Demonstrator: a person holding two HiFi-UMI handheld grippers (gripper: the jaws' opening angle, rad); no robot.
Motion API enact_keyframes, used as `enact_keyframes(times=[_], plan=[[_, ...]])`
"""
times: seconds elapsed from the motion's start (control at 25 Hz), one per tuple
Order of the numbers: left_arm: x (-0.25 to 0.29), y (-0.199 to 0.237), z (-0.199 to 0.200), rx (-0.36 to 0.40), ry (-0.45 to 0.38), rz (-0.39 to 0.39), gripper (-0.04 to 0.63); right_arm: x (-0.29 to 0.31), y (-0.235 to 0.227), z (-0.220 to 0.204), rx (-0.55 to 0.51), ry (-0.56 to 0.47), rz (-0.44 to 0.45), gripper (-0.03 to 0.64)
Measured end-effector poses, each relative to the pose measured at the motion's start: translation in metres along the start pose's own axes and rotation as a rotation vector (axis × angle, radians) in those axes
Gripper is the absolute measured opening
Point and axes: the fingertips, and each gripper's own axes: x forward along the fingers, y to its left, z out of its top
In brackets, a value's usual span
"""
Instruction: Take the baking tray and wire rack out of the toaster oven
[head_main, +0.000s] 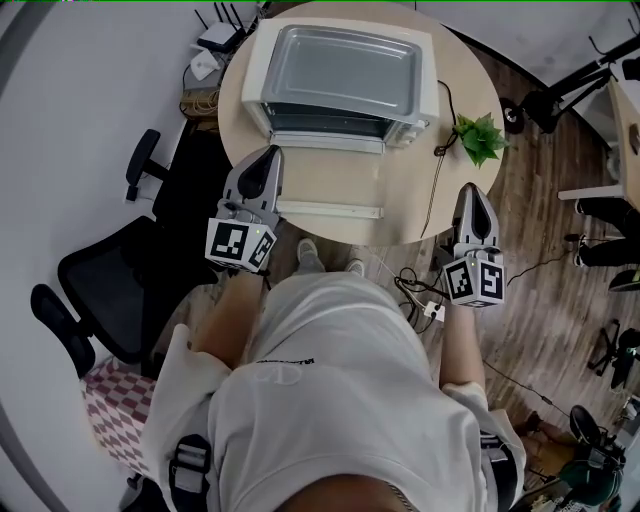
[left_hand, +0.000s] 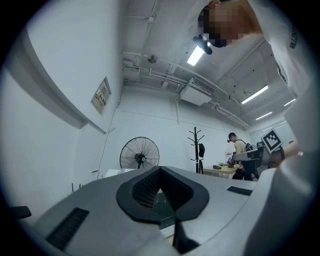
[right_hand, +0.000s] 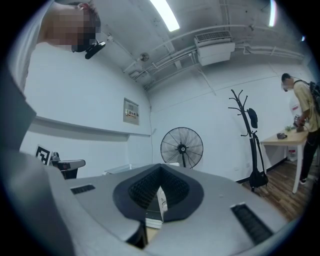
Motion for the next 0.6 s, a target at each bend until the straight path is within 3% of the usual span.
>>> enact_keyframes(times=[0.6], plan=[[0.002,-0.013,0.001,-0.014,-0.002,-0.009,0.002,0.003,-0.013,0.005,0.026,-0.014,-0.003,-0.006]])
